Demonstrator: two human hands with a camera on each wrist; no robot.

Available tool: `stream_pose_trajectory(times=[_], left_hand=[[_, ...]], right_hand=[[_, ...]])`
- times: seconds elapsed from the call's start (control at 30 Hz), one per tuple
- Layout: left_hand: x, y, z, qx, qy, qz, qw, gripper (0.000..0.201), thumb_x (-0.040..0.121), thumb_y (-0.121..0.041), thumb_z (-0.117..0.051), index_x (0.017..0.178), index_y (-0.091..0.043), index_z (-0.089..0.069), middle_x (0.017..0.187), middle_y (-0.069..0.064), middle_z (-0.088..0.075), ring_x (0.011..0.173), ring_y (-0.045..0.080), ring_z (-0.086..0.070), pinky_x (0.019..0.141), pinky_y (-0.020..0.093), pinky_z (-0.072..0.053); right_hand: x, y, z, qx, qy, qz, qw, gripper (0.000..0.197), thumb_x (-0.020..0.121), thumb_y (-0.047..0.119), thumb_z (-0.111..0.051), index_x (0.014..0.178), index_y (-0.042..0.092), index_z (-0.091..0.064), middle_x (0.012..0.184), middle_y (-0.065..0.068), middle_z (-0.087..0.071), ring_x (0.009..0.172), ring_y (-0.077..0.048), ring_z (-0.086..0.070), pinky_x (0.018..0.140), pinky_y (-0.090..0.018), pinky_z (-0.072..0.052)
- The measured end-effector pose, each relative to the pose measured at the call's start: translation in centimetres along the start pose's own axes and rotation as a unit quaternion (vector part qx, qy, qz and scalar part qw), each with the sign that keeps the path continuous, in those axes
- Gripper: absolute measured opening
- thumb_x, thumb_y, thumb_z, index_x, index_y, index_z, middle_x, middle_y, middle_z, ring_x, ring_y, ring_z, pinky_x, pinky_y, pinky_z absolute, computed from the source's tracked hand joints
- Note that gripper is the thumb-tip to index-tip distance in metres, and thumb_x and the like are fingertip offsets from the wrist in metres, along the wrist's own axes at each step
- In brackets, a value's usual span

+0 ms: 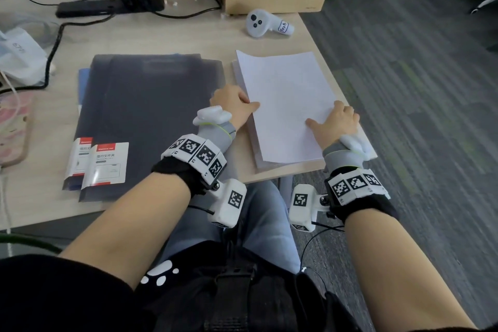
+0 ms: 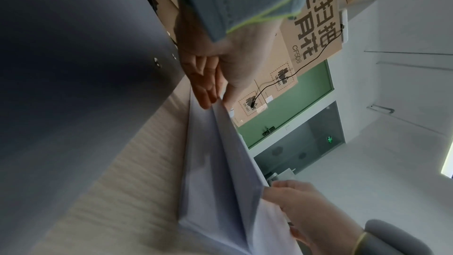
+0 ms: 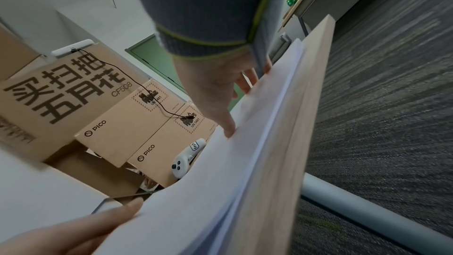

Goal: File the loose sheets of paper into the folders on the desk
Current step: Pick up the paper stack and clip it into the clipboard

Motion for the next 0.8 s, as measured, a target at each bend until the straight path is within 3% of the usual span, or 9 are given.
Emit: stream_pose_trajectory(times=[0.1, 0.23, 0.3, 0.5, 0.57, 0.63, 0.7, 0.73, 0.8], left_hand=[[0.0, -0.4, -0.9, -0.149, 0.03, 0.028, 0.988, 0.015, 0.077, -0.012, -0.07, 0.076, -0.015, -0.055, 0.074, 0.003, -0.063, 0.046, 0.009, -0.062, 0.045, 0.021, -0.053], [-0.1, -0.6, -3.1, -0.229, 0.123, 0.067, 0.963, 0.039, 0.073, -0.001, -0.061, 0.112, -0.006, -0.056, 0.108, 0.01, -0.065, 0.09, 0.025, -0.064, 0.075, 0.033, -0.053], [-0.3, -1.3, -3.1, -0.253, 0.144, 0.054, 0.955, 0.037, 0.081, 0.008, -0.051, 0.116, -0.005, -0.056, 0.104, 0.009, -0.062, 0.085, 0.025, -0.06, 0.069, 0.03, -0.049], [0.5, -3.0, 0.8, -0.295, 0.058, -0.048, 0.952, 0.039, 0.085, 0.015, -0.04, 0.116, -0.006, -0.051, 0.101, 0.009, -0.059, 0.07, 0.015, -0.059, 0.054, 0.015, -0.049], [0.5, -3.7, 2.0, -0.306, 0.038, -0.076, 0.948, 0.035, 0.083, 0.015, -0.038, 0.099, -0.014, -0.05, 0.095, 0.008, -0.06, 0.072, 0.021, -0.058, 0.059, 0.021, -0.048], [0.7, -4.1, 3.2, -0.331, 0.019, -0.084, 0.94, 0.037, 0.081, 0.015, -0.038, 0.091, -0.019, -0.049, 0.094, 0.007, -0.059, 0.081, 0.023, -0.056, 0.07, 0.03, -0.046], [0.9, -4.3, 4.0, -0.352, 0.019, -0.082, 0.932, 0.035, 0.079, 0.011, -0.039, 0.098, -0.017, -0.049, 0.1, 0.008, -0.06, 0.088, 0.021, -0.055, 0.08, 0.034, -0.045], [0.9, -4.4, 4.1, -0.357, 0.03, -0.081, 0.93, 0.033, 0.077, 0.006, -0.041, 0.1, -0.016, -0.05, 0.102, 0.007, -0.06, 0.091, 0.021, -0.054, 0.085, 0.036, -0.045], [1.0, -4.2, 3.8, -0.346, 0.05, -0.071, 0.934, 0.031, 0.071, -0.007, -0.048, 0.101, -0.018, -0.051, 0.106, 0.007, -0.059, 0.095, 0.022, -0.054, 0.098, 0.043, -0.043]], right_hand=[[0.0, -0.1, -0.1, 0.011, -0.002, 0.0, 1.0, 0.069, 0.084, 0.037, -0.062, 0.137, 0.004, -0.033, 0.14, -0.017, -0.038, 0.13, -0.033, -0.034, 0.101, -0.041, -0.033], [0.1, -0.2, -0.3, 0.021, 0.003, -0.006, 1.0, 0.071, 0.084, 0.037, -0.062, 0.139, 0.005, -0.03, 0.142, -0.017, -0.036, 0.131, -0.034, -0.033, 0.104, -0.042, -0.032], [0.1, -0.3, -0.2, 0.028, 0.004, -0.008, 1.0, 0.075, 0.085, 0.039, -0.061, 0.142, 0.005, -0.027, 0.144, -0.017, -0.035, 0.133, -0.035, -0.032, 0.107, -0.044, -0.029], [0.9, 1.0, 1.3, 0.185, -0.032, 0.013, 0.982, 0.094, 0.08, 0.052, -0.063, 0.148, 0.007, -0.016, 0.147, -0.013, -0.034, 0.139, -0.028, -0.029, 0.114, -0.044, -0.022], [1.2, 1.4, 2.3, 0.33, -0.035, 0.018, 0.943, 0.088, 0.078, 0.044, -0.07, 0.145, 0.01, -0.025, 0.134, -0.002, -0.046, 0.127, -0.013, -0.043, 0.109, -0.03, -0.031], [1.4, 1.5, 3.5, 0.457, -0.052, 0.016, 0.888, 0.06, 0.078, 0.026, -0.075, 0.127, 0.01, -0.045, 0.102, 0.01, -0.05, 0.089, 0.008, -0.05, 0.085, -0.012, -0.039], [1.5, 1.5, 4.8, 0.54, -0.074, 0.034, 0.838, 0.027, 0.073, 0.014, -0.077, 0.092, 0.014, -0.058, 0.075, 0.011, -0.052, 0.062, 0.006, -0.049, 0.065, -0.011, -0.042], [1.3, 1.6, 5.1, 0.565, -0.072, 0.046, 0.82, 0.022, 0.071, 0.011, -0.078, 0.08, 0.016, -0.059, 0.067, 0.01, -0.057, 0.059, 0.0, -0.052, 0.063, -0.016, -0.044], [1.1, 1.9, 5.0, 0.571, -0.046, 0.061, 0.817, 0.019, 0.07, 0.008, -0.079, 0.074, 0.017, -0.063, 0.061, 0.013, -0.067, 0.06, -0.004, -0.061, 0.064, -0.02, -0.05]])
Point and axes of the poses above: each hand's wrist, its own x-axis towards the middle knuckle, its own z-axis out of the back of the hand, y = z × x, the point moved 9 cm from there along x, towards the middle knuckle
